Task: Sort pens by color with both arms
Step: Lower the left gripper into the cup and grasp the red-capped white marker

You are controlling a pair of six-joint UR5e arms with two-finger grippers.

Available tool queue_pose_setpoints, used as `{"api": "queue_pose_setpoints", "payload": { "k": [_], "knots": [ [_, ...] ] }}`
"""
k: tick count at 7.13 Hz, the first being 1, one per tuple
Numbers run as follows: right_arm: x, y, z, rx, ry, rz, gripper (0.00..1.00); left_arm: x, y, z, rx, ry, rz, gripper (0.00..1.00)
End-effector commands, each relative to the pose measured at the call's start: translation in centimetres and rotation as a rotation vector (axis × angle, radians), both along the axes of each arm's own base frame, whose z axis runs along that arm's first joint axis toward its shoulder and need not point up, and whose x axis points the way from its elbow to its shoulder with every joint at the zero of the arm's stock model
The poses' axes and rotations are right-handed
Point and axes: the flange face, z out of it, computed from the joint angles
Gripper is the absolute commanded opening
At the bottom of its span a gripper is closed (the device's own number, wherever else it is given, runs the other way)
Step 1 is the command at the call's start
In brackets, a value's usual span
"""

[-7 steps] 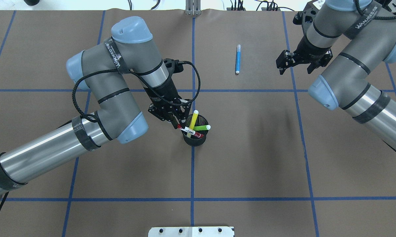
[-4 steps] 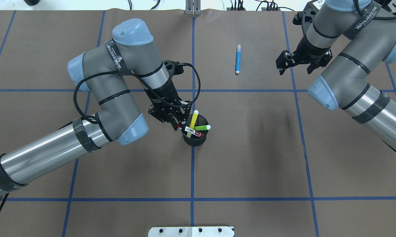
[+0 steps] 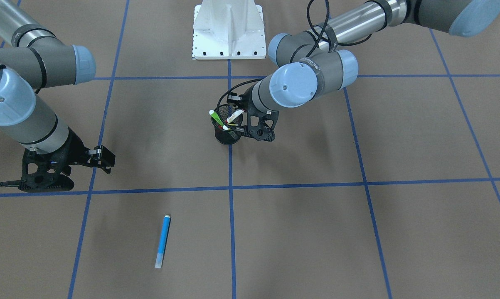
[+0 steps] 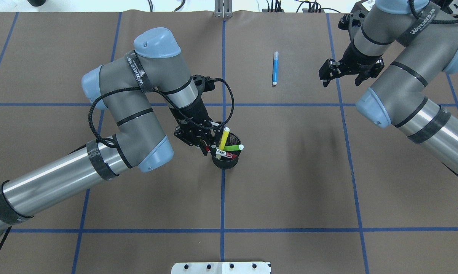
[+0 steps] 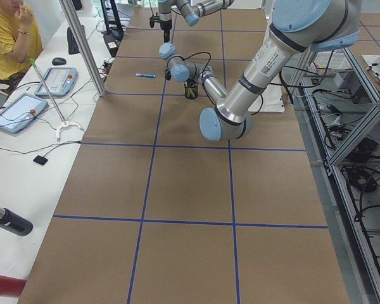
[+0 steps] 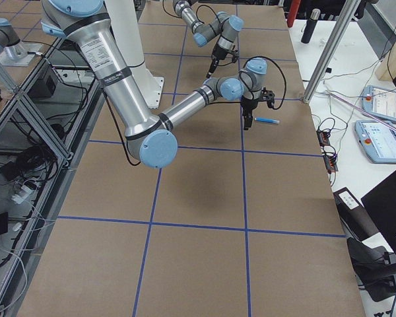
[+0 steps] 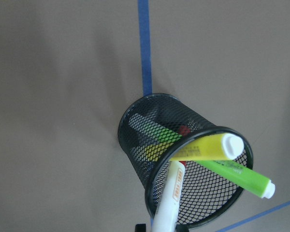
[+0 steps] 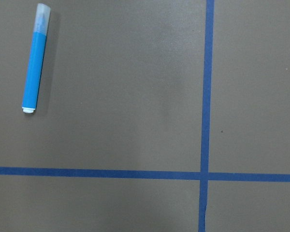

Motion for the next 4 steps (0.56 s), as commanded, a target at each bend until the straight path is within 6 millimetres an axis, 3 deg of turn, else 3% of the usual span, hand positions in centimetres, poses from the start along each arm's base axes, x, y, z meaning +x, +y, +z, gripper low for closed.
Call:
{"api": "queue_pose_setpoints", "payload": {
  "k": [1,4],
  "knots": [
    [0.0,0.0,-0.1,0.001,-0.001,0.000,1.00,0.0,0.1,-0.3,0.005,0.005,0.001,0.17],
    [0.0,0.0,-0.1,0.001,-0.001,0.000,1.00,-1.0,0.7,-1.7,0.025,0.032,-0.001,0.07]
  ]
}}
